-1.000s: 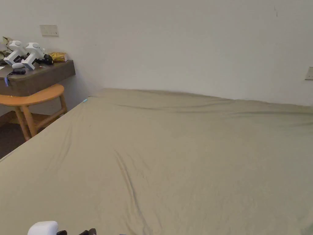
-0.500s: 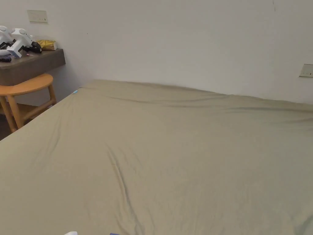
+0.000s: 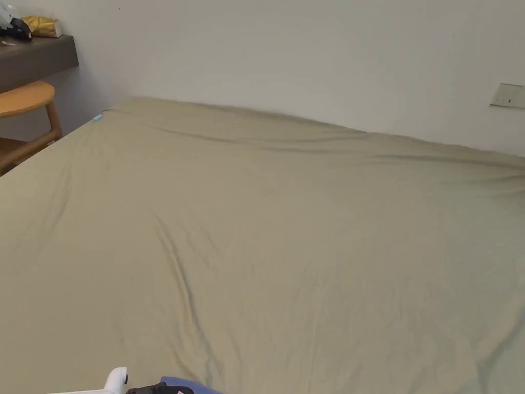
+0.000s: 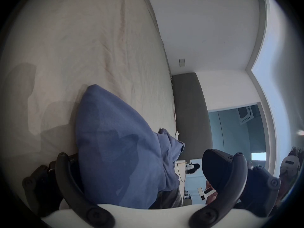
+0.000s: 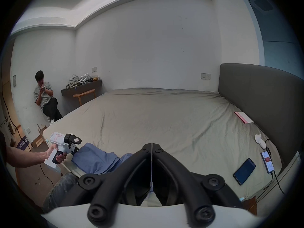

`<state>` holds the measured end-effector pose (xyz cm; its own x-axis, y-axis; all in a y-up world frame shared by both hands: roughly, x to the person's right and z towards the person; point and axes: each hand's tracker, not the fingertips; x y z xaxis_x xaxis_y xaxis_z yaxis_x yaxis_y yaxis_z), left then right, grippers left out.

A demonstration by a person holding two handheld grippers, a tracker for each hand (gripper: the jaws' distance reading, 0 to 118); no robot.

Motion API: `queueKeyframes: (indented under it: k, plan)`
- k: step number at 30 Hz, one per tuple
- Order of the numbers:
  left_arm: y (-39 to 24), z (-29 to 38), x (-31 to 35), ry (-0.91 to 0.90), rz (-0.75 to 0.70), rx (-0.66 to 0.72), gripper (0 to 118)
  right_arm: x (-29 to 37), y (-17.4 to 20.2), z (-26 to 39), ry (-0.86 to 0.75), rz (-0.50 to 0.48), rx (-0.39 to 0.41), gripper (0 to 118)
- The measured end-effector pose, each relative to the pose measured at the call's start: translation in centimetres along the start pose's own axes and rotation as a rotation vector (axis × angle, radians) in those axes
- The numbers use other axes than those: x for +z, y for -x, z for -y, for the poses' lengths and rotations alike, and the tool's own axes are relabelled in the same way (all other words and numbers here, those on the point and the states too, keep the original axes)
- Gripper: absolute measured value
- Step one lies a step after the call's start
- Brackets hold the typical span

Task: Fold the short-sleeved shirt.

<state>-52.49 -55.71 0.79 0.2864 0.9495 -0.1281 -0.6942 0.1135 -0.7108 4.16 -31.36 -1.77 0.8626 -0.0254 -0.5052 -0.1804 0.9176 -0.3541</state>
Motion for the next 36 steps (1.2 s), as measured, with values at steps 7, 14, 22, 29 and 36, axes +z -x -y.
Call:
queueKeyframes:
  k: [7, 14, 22, 29, 36]
  plan:
    - [0.3, 0.0, -0.9, -0.015, -0.452, -0.153, 14, -0.6, 0.8, 0.3, -0.004, -0.032, -0.013, 2]
    - [-2.3, 0.9, -1.5, -0.014, -0.302, -0.105, 14, -0.4, 0.8, 0.8, 0.019, -0.021, 0.002, 2]
    - [-6.6, 0.6, -1.5, 0.002, -0.592, -0.269, 15, 0.6, 0.0, 1.2, 0.005, 0.013, -0.023, 2]
    - [-9.9, 0.5, 0.9, -0.066, -0.699, -0.379, 15, 1.9, -1.4, 1.7, -0.003, 0.039, -0.026, 2]
    - [-12.6, 0.0, 6.4, -0.144, -0.923, -0.437, 15, 2.8, -3.4, 2.6, -0.022, 0.060, -0.086, 2]
